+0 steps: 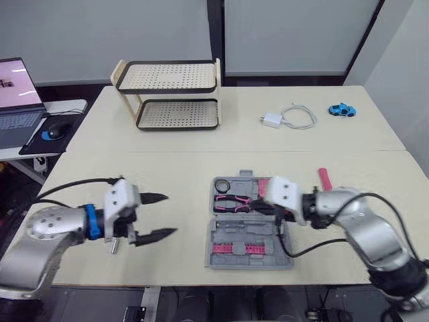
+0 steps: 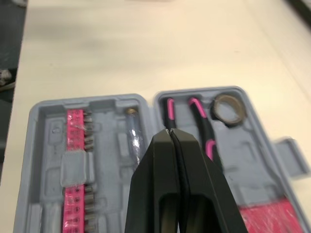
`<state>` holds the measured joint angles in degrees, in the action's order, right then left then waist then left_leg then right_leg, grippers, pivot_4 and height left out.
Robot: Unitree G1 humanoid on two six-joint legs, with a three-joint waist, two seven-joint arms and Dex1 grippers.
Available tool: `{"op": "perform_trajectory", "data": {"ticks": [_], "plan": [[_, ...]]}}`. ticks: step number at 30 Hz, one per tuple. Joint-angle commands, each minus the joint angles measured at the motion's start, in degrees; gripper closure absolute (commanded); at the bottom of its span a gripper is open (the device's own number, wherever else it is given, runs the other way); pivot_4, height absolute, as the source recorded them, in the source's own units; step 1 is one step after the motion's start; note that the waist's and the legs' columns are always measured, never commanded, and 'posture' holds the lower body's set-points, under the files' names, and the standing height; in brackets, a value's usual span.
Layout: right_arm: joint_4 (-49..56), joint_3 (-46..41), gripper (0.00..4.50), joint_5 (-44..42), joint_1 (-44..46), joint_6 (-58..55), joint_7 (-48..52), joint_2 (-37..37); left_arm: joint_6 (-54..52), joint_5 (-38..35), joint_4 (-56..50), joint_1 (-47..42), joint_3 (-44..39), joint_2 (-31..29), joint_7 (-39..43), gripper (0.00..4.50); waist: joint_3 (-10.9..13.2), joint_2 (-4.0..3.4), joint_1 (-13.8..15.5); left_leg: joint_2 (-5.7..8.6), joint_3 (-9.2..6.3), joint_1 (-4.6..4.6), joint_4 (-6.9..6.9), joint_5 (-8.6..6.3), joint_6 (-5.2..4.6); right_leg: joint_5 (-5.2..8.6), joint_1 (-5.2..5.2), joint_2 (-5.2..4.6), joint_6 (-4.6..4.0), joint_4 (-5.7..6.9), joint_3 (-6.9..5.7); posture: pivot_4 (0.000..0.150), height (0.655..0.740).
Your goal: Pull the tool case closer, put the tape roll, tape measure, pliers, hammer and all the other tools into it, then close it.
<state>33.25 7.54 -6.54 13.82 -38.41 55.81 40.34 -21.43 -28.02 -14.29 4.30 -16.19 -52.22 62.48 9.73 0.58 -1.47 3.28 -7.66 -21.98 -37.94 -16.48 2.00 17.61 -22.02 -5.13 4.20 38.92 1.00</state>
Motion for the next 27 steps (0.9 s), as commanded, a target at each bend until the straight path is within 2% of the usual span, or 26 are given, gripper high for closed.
{"op": "perform_trajectory", "data": {"ticks": [1, 3, 5, 10, 11, 13, 15, 24, 27], "plan": [[4.72, -11.24, 4.44, -3.19, -4.86, 0.3, 0.01, 3.98, -0.65, -0.54, 4.14, 1.08, -6.32, 0.0, -2.16, 0.0, 0.0, 0.0, -0.04, 0.0, 0.02, 0.01, 0.0, 0.0, 0.0, 0.0, 0.01, 0.0, 0.0, 0.0, 0.0, 0.15, 0.74], [5.02, -24.55, 4.44, -4.95, -12.34, -2.06, 1.61, 6.58, 0.04, 0.64, 10.97, 4.04, -11.26, -1.02, -2.14, 0.0, -0.01, 0.01, -0.02, -0.03, 0.03, 0.01, 0.01, 0.0, 0.0, 0.0, 0.02, 0.01, 0.0, 0.01, -0.01, 0.15, 0.74], [4.61, -33.74, 4.44, -5.49, -19.09, -2.47, 2.54, 7.62, 0.43, 1.42, 15.83, 6.76, -14.31, -1.6, -1.82, 0.0, -0.01, 0.01, -0.06, -0.04, 0.03, 0.04, 0.07, -0.01, -0.01, 0.0, 0.04, 0.02, 0.0, 0.01, -0.01, 0.15, 0.74], [0.65, -46.04, 4.44, -4.92, -32.6, 1.54, 2.23, 5.69, 0.74, 2.27, 24.34, 11.19, -17.67, -1.58, -1.17, 0.0, -0.05, 0.09, -0.09, -0.07, 0.07, 0.14, 0.08, -0.01, -0.02, 0.01, 0.21, 0.01, 0.0, -0.04, -0.02, 0.15, 0.74], [-1.03, -47.63, 4.28, -4.63, -34.78, 3.01, 2.19, 5.34, 0.73, 2.37, 25.5, 12.03, -17.83, -1.53, -0.96, 0.0, -0.06, 0.1, -0.08, -0.1, 0.08, 0.2, 0.08, -0.01, -0.02, 0.01, 0.27, 0.02, -0.01, -0.05, -0.02, 0.15, 0.74], [-4.21, -50.16, 3.88, -4.91, -37.91, 4.81, 2.01, 4.59, 0.64, 2.4, 27.41, 13.26, -17.78, -1.4, -0.5, 0.0, -0.07, 0.11, -0.08, -0.07, 0.11, 0.22, 0.07, -0.02, -0.02, 0.02, 0.33, -0.02, -0.01, -0.08, 0.0, 0.15, 0.74], [-6.89, -51.58, 3.26, -5.19, -40.22, 6.32, 2.24, 4.56, 0.46, 2.28, 28.35, 13.52, -17.45, -1.21, -0.47, 0.0, -0.09, 0.14, -0.07, -0.05, 0.13, 0.25, 0.08, -0.02, -0.02, 0.02, 0.38, -0.06, -0.01, -0.09, 0.01, 0.15, 0.74], [-12.25, -52.64, 0.02, -6.59, -43.04, 9.92, 2.73, 6.34, 0.23, 2.49, 28.09, 13.15, -15.27, 0.45, -0.89, 0.0, -0.14, 0.15, -0.04, -0.07, 0.11, 0.27, 0.09, -0.02, -0.01, 0.03, 0.4, -0.08, -0.03, -0.11, 0.01, 0.15, 0.74], [-13.19, -51.98, 0.02, -6.91, -42.42, 10.17, 2.63, 7.27, 0.43, 2.47, 27.13, 14.17, -15.37, 1.0, -0.92, 0.0, -0.15, 0.15, -0.03, -0.07, 0.11, 0.26, 0.09, -0.02, -0.01, 0.04, 0.4, -0.08, -0.05, -0.11, 0.0, 0.15, 0.74]]}}
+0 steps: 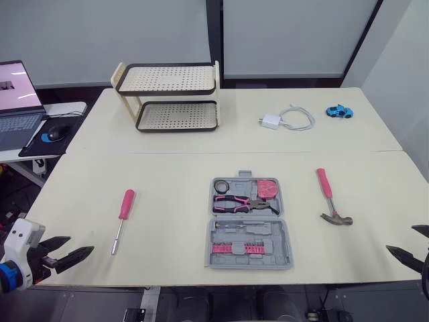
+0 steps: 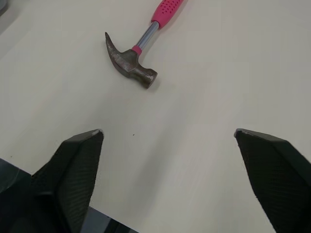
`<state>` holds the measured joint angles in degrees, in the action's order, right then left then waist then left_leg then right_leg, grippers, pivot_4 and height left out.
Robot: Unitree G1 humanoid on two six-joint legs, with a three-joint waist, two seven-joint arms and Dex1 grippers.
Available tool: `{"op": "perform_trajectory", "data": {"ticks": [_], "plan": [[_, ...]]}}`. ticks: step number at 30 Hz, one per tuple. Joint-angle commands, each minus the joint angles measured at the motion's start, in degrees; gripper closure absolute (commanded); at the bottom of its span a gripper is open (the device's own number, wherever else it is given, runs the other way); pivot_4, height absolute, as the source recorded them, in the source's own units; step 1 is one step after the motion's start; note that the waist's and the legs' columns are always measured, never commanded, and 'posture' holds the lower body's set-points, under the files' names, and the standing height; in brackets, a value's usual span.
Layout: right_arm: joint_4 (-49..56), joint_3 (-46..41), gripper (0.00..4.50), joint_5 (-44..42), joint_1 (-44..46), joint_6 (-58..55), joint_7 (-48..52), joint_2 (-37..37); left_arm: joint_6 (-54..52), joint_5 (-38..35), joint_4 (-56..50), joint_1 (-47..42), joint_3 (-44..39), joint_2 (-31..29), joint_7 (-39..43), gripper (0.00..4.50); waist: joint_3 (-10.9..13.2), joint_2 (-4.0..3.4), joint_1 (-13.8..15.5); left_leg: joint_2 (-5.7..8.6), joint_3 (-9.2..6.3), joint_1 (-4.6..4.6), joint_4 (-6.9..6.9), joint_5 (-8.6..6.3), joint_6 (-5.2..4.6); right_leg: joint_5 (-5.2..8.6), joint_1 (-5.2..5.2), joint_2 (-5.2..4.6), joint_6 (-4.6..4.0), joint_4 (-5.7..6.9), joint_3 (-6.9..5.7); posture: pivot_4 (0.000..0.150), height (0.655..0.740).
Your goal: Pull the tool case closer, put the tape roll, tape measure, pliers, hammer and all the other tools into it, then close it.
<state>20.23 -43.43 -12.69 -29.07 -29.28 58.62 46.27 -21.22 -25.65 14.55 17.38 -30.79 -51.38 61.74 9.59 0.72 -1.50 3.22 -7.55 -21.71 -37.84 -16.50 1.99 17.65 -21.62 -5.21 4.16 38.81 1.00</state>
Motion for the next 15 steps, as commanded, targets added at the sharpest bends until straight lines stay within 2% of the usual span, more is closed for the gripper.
{"op": "perform_trajectory", "data": {"ticks": [1, 15], "plan": [[-0.41, -0.76, 0.02, -0.97, 0.87, 0.92, -0.21, 1.65, 0.37, 0.12, -2.3, 1.77, -0.93, 0.29, 0.02, 0.0, -0.01, 0.02, 0.0, 0.0, 0.0, 0.0, 0.0, 0.0, 0.0, 0.0, 0.0, 0.0, 0.0, -0.01, 0.0, 0.15, 0.74], [-2.54, 1.67, 0.02, -3.67, 4.2, -0.39, 0.65, 5.07, -0.99, -1.8, -9.9, 7.63, -3.12, 3.86, -2.42, 0.0, -0.03, 0.01, 0.07, 0.03, -0.01, -0.02, -0.01, 0.0, 0.0, 0.0, 0.08, -0.06, 0.0, -0.12, -0.02, 0.15, 0.74]]}}
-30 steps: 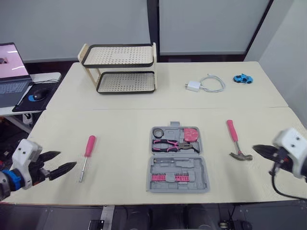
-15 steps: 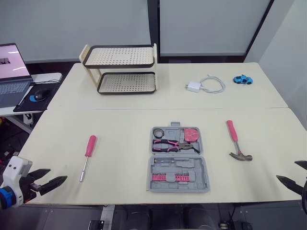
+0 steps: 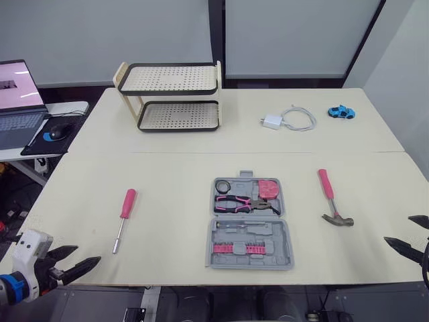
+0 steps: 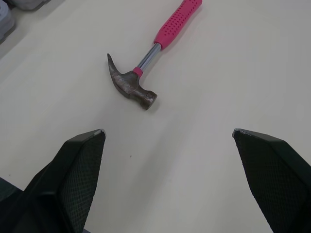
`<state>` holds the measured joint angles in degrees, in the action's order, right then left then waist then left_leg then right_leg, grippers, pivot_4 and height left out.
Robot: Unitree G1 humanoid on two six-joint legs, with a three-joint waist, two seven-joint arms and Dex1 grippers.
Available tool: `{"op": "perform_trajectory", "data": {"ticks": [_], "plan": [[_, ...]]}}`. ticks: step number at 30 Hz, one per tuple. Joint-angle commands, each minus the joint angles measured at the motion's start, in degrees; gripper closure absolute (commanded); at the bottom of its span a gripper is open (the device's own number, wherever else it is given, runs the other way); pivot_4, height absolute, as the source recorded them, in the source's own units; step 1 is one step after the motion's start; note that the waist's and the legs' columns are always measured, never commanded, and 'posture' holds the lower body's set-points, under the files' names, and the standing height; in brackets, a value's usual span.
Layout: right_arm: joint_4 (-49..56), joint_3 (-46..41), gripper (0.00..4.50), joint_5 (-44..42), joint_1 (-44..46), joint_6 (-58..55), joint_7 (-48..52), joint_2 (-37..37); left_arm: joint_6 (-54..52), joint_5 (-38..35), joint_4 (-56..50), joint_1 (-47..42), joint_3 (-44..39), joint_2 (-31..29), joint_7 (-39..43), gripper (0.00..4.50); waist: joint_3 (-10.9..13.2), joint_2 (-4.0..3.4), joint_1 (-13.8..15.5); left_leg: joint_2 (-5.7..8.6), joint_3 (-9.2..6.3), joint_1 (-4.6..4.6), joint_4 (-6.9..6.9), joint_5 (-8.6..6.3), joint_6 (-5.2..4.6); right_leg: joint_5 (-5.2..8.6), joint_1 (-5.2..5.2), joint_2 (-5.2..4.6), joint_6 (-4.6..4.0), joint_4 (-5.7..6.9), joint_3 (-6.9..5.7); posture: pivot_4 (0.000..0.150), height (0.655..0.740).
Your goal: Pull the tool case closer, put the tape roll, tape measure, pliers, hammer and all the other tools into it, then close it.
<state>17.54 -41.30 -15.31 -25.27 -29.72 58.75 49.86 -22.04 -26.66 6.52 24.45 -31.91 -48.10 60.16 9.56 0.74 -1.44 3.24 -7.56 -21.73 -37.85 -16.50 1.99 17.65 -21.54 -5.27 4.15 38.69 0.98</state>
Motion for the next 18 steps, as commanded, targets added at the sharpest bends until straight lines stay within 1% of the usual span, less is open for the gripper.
{"op": "perform_trajectory", "data": {"ticks": [1, 11, 18], "plan": [[0.15, -0.42, 0.02, -1.31, 0.54, -0.14, 0.74, 1.72, -0.21, -0.78, -2.14, 0.61, -1.97, 0.87, -1.09, 0.0, -0.01, -0.01, 0.0, 0.0, 0.0, 0.0, 0.0, 0.0, 0.0, 0.0, 0.0, 0.0, 0.0, -0.01, 0.01, 0.15, 0.74], [3.61, -0.49, 0.02, -4.55, 1.09, -4.09, 0.23, 1.71, -0.34, -1.63, -6.35, 0.4, -2.36, 2.48, -2.38, 0.0, -0.01, 0.0, 0.08, 0.0, -0.02, 0.0, 0.0, 0.0, 0.0, 0.0, 0.06, 0.0, 0.0, -0.04, -0.03, 0.15, 0.74], [4.42, 0.11, 0.02, -5.32, 1.89, -5.29, -0.39, 1.99, -1.01, -1.69, -7.73, 2.18, -2.16, 3.14, -2.7, 0.0, -0.01, 0.0, 0.09, -0.01, -0.01, 0.01, 0.0, 0.0, 0.0, 0.0, 0.06, 0.01, 0.0, -0.07, -0.03, 0.15, 0.74]]}}
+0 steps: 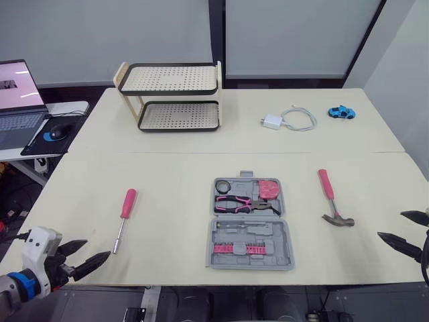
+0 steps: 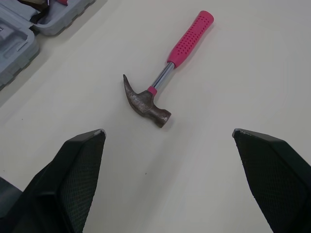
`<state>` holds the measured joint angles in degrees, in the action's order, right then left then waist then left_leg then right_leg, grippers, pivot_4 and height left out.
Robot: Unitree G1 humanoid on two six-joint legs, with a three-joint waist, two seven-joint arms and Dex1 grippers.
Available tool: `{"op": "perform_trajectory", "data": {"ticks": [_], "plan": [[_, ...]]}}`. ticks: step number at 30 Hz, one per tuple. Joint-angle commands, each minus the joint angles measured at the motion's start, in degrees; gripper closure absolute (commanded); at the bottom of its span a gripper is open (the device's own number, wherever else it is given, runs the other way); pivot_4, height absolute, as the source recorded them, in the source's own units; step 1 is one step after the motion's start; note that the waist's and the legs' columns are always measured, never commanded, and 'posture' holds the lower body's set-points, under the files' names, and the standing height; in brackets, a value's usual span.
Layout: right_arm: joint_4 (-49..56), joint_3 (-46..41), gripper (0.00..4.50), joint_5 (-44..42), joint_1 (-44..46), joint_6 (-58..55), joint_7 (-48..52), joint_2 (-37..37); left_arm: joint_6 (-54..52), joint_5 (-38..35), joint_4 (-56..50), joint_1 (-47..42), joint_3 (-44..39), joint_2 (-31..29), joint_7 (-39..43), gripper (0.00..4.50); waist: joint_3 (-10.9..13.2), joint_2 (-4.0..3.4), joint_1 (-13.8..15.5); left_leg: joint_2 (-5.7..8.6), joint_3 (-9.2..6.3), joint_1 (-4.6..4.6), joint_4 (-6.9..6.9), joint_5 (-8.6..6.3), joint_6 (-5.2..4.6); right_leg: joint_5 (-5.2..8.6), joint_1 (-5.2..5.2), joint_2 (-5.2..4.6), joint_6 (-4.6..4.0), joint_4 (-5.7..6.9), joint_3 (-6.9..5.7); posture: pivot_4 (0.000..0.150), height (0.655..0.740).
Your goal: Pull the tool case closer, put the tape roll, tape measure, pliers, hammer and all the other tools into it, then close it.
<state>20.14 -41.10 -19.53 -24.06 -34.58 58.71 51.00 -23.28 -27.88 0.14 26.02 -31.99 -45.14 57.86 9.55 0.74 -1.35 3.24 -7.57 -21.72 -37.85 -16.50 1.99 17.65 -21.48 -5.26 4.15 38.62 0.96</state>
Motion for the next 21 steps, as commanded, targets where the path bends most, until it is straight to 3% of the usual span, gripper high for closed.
{"op": "perform_trajectory", "data": {"ticks": [1, 6, 13, 21], "plan": [[2.31, 0.12, 0.02, -1.59, 1.35, -1.15, -0.9, 0.69, 0.4, -0.47, -1.85, 0.55, -1.78, 0.13, -0.28, 0.0, 0.0, 0.0, 0.01, 0.0, 0.0, 0.0, 0.0, 0.0, 0.0, 0.0, 0.0, 0.0, 0.0, 0.0, 0.0, 0.15, 0.74], [6.78, 3.41, 0.02, -3.85, 5.79, -9.92, -6.54, 0.09, 3.74, 0.7, -8.63, -2.94, 3.91, -1.92, 3.36, 0.0, -0.01, -0.01, 0.28, 0.0, -0.01, 0.0, -0.01, 0.0, 0.0, 0.0, 0.03, 0.0, 0.0, 0.0, -0.01, 0.15, 0.74], [11.72, 11.29, 0.02, -3.26, 15.18, -20.66, -19.8, -3.38, 2.59, -0.18, -18.96, -15.21, 15.79, -1.93, 4.56, 0.0, -0.01, -0.02, 1.07, 0.05, -0.02, -0.02, -0.04, 0.0, 0.0, -0.01, 0.05, 0.0, 0.0, -0.03, 0.0, 0.15, 0.74], [4.55, 21.06, 0.02, 3.74, 22.82, -18.94, -33.53, -11.52, -0.91, -3.98, -26.34, -30.25, 28.31, -0.33, 7.17, 0.0, -0.03, -0.08, 0.93, 0.06, 0.01, -0.03, -0.06, 0.02, 0.02, -0.01, -0.02, 0.04, 0.01, 0.0, 0.03, 0.15, 0.74]]}}
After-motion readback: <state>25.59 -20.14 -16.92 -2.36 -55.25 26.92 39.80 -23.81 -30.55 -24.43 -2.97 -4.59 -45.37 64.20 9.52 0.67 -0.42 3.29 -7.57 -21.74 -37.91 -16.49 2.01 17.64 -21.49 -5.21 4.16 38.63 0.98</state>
